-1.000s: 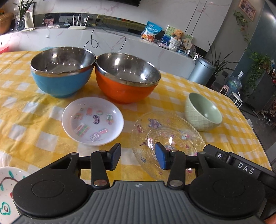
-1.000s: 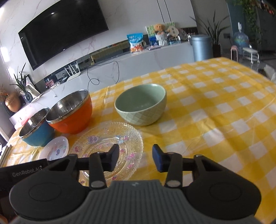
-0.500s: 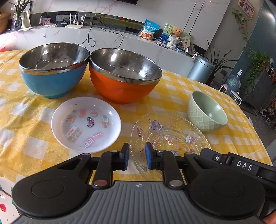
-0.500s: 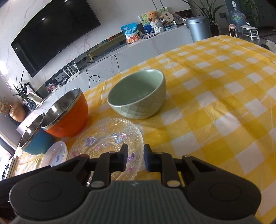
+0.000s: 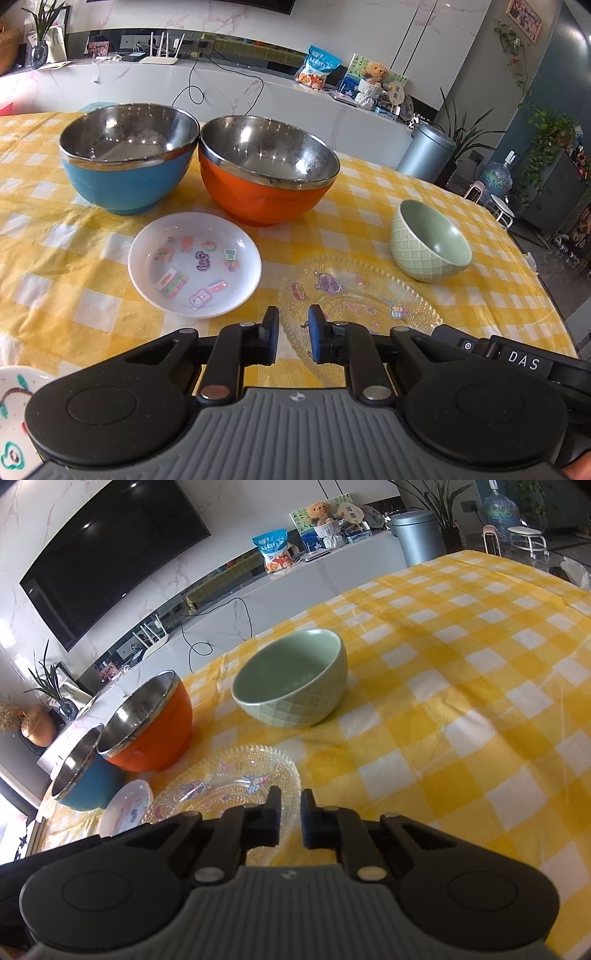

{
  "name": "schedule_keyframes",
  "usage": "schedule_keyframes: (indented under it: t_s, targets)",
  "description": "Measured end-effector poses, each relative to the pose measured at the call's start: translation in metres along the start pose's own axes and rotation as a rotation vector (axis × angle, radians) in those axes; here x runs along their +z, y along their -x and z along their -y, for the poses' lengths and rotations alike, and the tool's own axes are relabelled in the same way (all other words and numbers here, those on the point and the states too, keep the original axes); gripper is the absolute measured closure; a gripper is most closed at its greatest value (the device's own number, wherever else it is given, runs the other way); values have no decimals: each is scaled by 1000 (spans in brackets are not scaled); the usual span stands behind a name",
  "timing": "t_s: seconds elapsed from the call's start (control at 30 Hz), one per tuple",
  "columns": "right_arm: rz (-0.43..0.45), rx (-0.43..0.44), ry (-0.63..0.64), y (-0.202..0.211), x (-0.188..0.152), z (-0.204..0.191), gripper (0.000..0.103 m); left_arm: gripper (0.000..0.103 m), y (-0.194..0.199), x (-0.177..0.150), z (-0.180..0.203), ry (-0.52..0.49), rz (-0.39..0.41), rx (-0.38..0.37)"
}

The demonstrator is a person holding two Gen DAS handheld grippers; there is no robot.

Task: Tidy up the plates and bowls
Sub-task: 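Carry the glass plate onto the painted plate and open the left gripper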

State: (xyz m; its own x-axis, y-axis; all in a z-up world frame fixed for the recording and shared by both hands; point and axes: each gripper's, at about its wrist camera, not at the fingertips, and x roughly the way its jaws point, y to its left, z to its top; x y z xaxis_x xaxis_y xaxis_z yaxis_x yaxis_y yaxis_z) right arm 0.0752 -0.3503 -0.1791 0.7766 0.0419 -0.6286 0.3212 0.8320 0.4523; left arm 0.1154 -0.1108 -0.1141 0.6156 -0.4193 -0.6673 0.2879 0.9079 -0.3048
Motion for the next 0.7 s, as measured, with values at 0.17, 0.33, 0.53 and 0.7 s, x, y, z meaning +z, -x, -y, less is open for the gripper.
schedule_keyframes:
  t_s: [0.17,0.33,0.53,0.7]
  targets:
    - [0,12,15,23,-10,-11,94,85,26,-7,-5,-1,23,6]
    - [-18,45,22,40,-26,-26,94,85,55,-15,-20,16,45,29]
    - [-49,85,55,52,-46,-55,94,85,89,-27,-47,55,70,60]
    - [-84,131,102,56,-64,-83,94,85,116,-39,-78,101,85,95]
